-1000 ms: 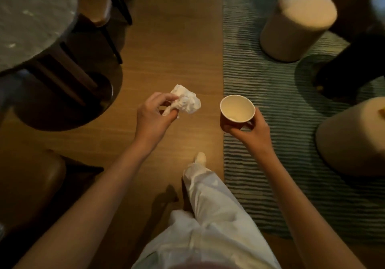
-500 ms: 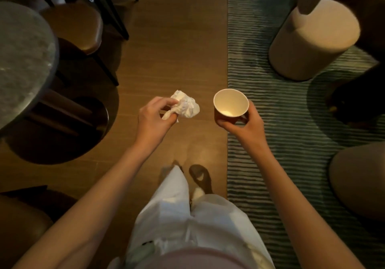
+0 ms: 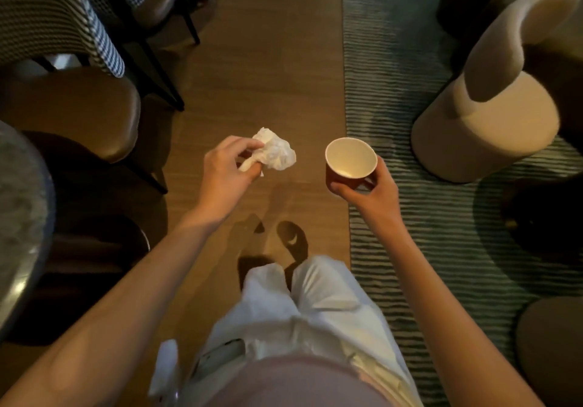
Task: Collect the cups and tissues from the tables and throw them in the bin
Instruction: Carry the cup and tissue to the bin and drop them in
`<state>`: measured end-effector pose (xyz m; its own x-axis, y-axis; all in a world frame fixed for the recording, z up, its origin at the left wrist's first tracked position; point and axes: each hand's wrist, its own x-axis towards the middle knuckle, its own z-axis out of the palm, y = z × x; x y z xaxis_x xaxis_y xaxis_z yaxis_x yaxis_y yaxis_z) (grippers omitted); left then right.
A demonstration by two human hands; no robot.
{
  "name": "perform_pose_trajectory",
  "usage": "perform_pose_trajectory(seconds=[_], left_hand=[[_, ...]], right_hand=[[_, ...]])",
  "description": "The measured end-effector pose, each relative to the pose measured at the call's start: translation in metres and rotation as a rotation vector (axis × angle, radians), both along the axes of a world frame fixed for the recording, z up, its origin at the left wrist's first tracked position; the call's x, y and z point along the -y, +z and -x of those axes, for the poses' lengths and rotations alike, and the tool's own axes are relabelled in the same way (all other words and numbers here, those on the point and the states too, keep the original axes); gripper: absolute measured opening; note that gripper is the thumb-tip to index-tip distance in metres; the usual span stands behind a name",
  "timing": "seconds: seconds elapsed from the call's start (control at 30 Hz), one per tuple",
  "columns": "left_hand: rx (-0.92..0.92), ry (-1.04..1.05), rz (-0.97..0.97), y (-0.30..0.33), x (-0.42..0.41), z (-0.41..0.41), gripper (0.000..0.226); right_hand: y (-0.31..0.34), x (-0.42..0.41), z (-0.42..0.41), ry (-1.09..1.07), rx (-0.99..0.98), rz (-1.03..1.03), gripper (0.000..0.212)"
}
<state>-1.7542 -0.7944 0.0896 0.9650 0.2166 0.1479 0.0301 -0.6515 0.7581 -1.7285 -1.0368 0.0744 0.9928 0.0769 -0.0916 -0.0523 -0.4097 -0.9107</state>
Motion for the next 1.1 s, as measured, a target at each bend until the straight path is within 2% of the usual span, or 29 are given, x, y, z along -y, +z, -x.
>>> perform_pose_trajectory(seconds=[0.3,0.6,0.83,1.1], left_hand=[[-0.012,-0.057,-0.002,-0.036,-0.036,-0.229,0.032],[0.038,-0.042,0.027,0.0,-0.028,-0.521,0.024],[0.002,-0.051,0.089,-0.015,-0.033,-0.693,0.024],[0.068,-0.143,0.068,-0.02,-0.071,-0.945,0.026]], right_hand=[[-0.019,-0.023,-0.22,-0.043,-0.019,0.023,0.074],[0.004,-0.033,-0.51,-0.082,0.073,-0.033,0.072],[0.002,-0.041,-0.69,-0.115,0.079,-0.043,0.07],[0.001,-0.08,-0.92,-0.168,0.113,-0.024,0.071]])
